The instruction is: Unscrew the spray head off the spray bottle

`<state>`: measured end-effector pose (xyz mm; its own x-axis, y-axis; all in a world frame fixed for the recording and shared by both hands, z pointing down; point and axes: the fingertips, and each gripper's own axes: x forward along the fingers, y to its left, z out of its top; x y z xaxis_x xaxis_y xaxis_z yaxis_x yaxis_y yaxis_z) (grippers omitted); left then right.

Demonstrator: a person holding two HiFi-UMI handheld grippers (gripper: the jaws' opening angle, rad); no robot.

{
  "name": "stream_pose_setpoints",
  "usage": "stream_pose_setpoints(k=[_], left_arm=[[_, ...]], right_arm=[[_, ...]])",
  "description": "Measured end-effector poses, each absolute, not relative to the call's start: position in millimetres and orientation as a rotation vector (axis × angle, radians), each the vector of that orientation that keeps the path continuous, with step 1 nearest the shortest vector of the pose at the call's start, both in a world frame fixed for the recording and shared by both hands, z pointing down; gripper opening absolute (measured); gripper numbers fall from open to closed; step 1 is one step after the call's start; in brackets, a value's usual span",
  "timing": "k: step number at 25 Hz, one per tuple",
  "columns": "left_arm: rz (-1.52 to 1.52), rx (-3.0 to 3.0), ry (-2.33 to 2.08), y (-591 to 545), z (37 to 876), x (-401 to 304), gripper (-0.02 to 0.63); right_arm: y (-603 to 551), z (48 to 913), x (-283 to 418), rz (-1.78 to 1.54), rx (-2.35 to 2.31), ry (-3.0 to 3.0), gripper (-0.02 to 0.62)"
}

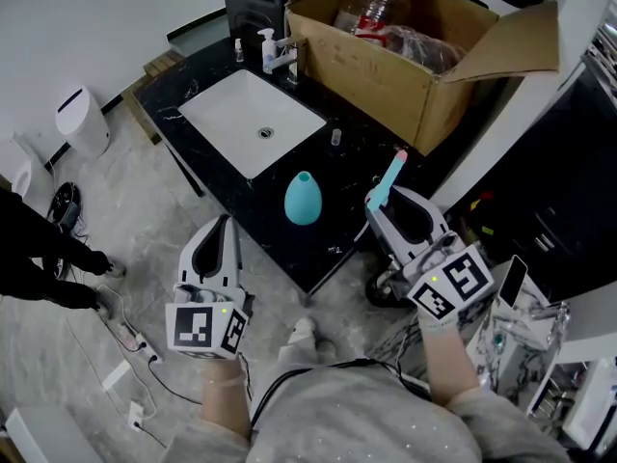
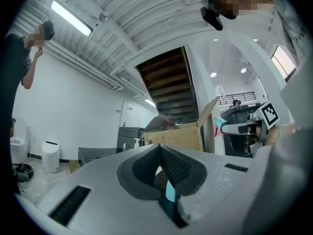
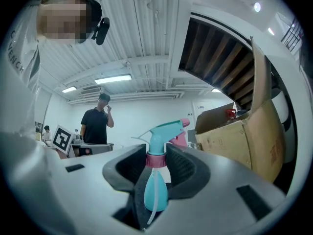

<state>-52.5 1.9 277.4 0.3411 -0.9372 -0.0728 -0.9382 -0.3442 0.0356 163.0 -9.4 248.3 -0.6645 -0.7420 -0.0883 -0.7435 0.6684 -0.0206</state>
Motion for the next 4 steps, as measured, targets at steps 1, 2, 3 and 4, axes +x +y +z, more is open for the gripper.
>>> stream_pose_setpoints(k=[1, 2, 3, 4], left_arm=[[0.120, -2.561, 1.803, 1.7, 279.1, -52.6, 0.006], [0.110, -2.558, 1.816, 1.4, 280.9, -52.8, 0.006], [0.098, -2.554, 1.829, 1.0, 282.7, -53.1, 0.006], [0.086, -2.551, 1.841, 0.6, 284.5, -53.4, 0.006]], right_arm=[[-9.2, 249.2, 163.9, 0.024, -1.245, 2.787, 0.132], [-9.1, 250.0, 164.6, 0.023, -1.245, 2.787, 0.132], [-8.9, 250.7, 165.2, 0.021, -1.245, 2.787, 0.132], [-8.6, 251.5, 165.8, 0.020, -1.245, 2.788, 0.132]])
